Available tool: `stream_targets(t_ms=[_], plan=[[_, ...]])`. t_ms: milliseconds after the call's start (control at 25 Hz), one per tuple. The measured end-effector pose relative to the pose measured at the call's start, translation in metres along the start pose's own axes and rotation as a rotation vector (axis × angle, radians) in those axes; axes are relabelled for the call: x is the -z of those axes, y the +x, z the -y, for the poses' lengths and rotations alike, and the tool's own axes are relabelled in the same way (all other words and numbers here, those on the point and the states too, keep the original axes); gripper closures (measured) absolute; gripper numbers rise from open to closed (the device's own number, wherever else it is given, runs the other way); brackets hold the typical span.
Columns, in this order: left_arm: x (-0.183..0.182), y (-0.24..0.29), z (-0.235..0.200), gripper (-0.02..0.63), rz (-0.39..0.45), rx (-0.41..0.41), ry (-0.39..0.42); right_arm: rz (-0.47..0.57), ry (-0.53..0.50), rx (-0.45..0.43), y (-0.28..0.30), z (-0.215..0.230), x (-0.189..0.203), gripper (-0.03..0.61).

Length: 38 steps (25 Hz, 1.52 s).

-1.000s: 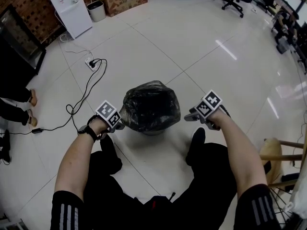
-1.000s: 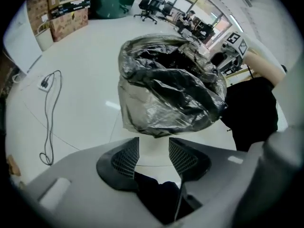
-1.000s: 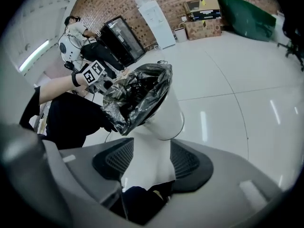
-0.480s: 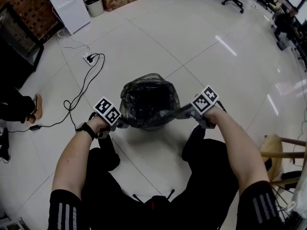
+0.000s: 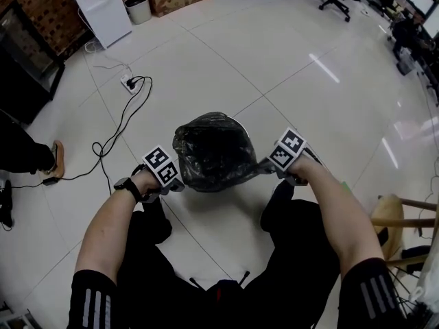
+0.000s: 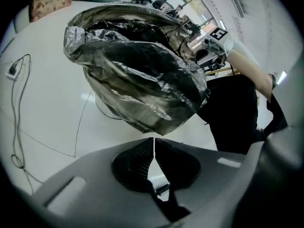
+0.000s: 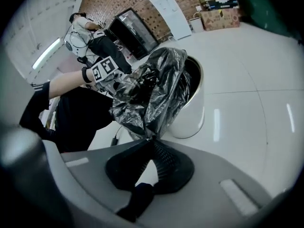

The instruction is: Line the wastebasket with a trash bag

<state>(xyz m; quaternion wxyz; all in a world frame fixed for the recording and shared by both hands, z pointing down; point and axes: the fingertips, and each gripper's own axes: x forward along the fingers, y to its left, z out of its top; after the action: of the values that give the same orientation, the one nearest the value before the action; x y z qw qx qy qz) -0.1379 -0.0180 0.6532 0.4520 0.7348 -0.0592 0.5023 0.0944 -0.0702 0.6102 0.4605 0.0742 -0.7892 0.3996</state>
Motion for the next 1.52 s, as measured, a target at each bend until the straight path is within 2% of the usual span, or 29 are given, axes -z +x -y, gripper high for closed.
stream_targets(t_ms=[80,200,360,440,520,600,680,760,880,1000,1080,1160,1360,1520], plan=[[-0.002,0.003,-0.01,0.609,0.002,-0.051,-0.006,0.014,0.002,0.068,0.001,0.014,-0.004,0.566],[-0.016,0.003,-0.025,0.609,0.047,-0.124,-0.018,0.018,-0.004,0.156,0.006,0.032,-0.007,0.565],[-0.028,0.001,-0.039,0.604,0.07,-0.175,-0.027,0.032,-0.007,0.223,0.011,0.049,-0.018,0.548],[-0.025,0.004,-0.039,0.591,0.05,-0.158,-0.024,0.033,-0.004,0.239,0.013,0.055,-0.021,0.529],[-0.019,0.006,-0.037,0.568,0.033,-0.106,-0.022,0.036,0.008,0.234,0.016,0.058,-0.022,0.526],[-0.015,0.003,-0.032,0.507,0.034,-0.03,-0.022,0.032,0.013,0.228,0.017,0.059,-0.023,0.522],[-0.017,-0.007,-0.028,0.452,0.076,0.029,-0.026,0.026,0.012,0.227,0.017,0.06,-0.024,0.522],[-0.023,-0.015,-0.027,0.437,0.134,0.052,-0.024,0.026,0.015,0.223,0.017,0.06,-0.023,0.522],[-0.032,-0.015,-0.022,0.432,0.167,0.058,0.005,0.025,0.016,0.218,0.018,0.059,-0.023,0.522],[-0.044,-0.012,-0.019,0.444,0.207,0.033,0.02,0.025,0.013,0.219,0.018,0.058,-0.024,0.522],[-0.051,-0.013,-0.019,0.513,0.235,0.009,0.017,0.023,0.01,0.218,0.019,0.057,-0.024,0.522],[-0.054,-0.013,-0.022,0.61,0.24,-0.02,0.02,0.021,0.007,0.219,0.019,0.057,-0.023,0.522],[-0.045,-0.007,-0.042,0.612,0.184,-0.106,0.006,0.024,0.012,0.246,0.019,0.063,-0.026,0.522],[-0.044,0.001,-0.045,0.612,0.165,-0.125,-0.021,0.009,0.004,0.264,0.022,0.064,-0.027,0.522]])
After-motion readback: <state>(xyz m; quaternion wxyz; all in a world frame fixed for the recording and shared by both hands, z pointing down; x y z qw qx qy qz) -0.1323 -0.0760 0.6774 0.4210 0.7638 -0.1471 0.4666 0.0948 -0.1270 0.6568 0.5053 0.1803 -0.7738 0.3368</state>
